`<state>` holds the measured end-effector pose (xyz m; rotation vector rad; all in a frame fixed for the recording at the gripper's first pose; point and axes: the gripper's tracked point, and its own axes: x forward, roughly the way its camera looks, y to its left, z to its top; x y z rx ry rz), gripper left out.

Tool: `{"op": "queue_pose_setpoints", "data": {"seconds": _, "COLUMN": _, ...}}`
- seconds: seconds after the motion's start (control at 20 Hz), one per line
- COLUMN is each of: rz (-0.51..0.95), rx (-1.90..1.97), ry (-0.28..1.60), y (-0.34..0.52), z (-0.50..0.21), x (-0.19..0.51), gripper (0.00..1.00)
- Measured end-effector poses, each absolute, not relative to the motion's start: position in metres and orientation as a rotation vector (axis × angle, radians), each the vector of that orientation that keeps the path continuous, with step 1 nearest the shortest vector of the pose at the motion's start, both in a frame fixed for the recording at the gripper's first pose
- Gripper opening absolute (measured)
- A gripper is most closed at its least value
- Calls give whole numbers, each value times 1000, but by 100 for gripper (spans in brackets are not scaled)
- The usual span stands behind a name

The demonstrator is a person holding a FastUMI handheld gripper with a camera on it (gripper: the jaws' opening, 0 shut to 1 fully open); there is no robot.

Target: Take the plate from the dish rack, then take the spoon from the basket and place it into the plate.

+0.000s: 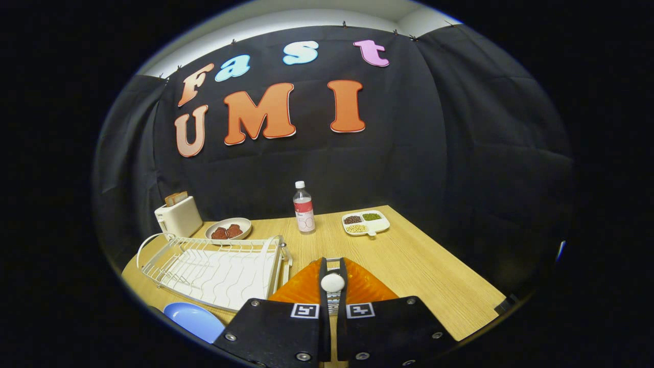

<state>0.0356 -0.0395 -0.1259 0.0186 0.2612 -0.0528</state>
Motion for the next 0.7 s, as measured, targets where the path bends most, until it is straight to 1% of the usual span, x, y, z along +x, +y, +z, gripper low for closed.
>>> {"op": "queue_pose_setpoints", "data": {"seconds": 0.4, "rz": -33, "rx": 28, "ry": 234, "y": 27, "z": -92, "x": -15, "gripper": 5}}
{"op": "queue_pose_setpoints", "data": {"seconds": 0.7, "rz": 37, "rx": 6, "ry": 248, "y": 99, "z": -99, "x": -53, "gripper": 5}}
